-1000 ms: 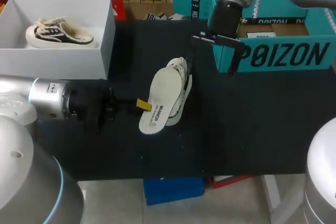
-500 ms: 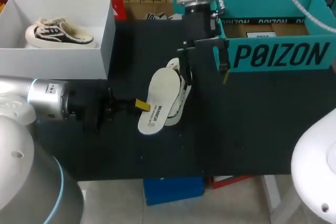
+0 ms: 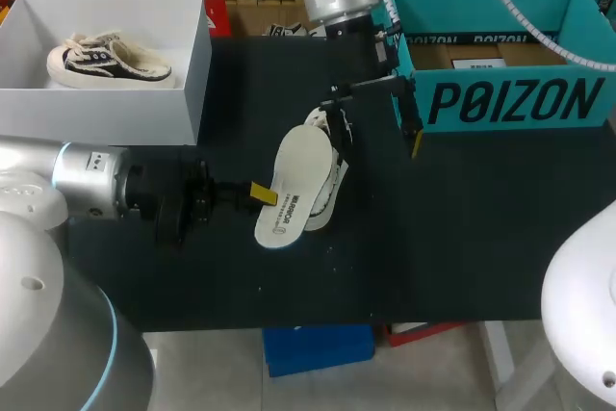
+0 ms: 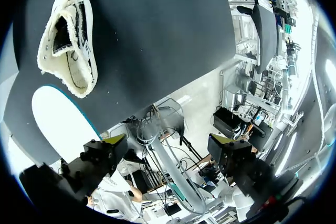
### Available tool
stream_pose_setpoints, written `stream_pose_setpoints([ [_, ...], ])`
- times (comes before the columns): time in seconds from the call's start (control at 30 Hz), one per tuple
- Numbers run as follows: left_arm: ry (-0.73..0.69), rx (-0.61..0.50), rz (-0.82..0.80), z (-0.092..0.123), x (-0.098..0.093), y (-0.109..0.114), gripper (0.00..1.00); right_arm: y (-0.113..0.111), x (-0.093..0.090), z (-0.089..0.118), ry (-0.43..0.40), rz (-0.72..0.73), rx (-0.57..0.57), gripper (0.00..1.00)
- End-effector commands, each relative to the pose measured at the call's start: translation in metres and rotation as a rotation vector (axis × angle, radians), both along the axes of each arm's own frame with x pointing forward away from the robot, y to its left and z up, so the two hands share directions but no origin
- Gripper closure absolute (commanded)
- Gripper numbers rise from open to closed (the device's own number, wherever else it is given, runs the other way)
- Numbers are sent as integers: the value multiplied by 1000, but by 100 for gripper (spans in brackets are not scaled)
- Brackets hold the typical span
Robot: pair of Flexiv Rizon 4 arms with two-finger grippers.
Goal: Take the shoe out of the shoebox, open the shoe tongue, remove and reinsert the insole, then place the shoe into the shoebox
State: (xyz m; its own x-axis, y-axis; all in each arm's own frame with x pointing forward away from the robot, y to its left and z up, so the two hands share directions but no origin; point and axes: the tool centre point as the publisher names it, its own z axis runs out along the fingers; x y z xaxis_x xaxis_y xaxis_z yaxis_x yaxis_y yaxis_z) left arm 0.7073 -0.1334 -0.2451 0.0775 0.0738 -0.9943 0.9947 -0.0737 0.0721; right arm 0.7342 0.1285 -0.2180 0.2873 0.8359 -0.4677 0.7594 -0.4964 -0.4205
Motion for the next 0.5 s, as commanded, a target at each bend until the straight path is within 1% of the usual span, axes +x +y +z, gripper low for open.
stream_pose_setpoints([
  [0.03, -3, 10, 5, 2, -1, -2, 100, -11, -5, -3, 37, -58, 85, 0],
  [0.07, -3, 12, 6, 2, -1, -2, 100, -13, -6, -4, 33, -79, 77, 0],
  [0.13, -3, 13, 6, 2, -2, -1, 100, -16, -9, -1, -7, -94, 235, 0],
  [0.17, -3, 14, 6, 1, -2, -1, 100, -18, -10, -1, -18, -104, 251, 0],
  [0.3, -3, 20, 5, 0, -2, -1, 100, -22, -15, -2, -78, -117, 302, 0],
  [0.37, -5, 20, 4, 1, -2, -1, 100, -22, -17, 0, -113, -110, 301, 0],
  [0.5, -9, 19, 2, 2, -2, -2, 100, -20, -20, 8, -221, -108, 302, 0],
])
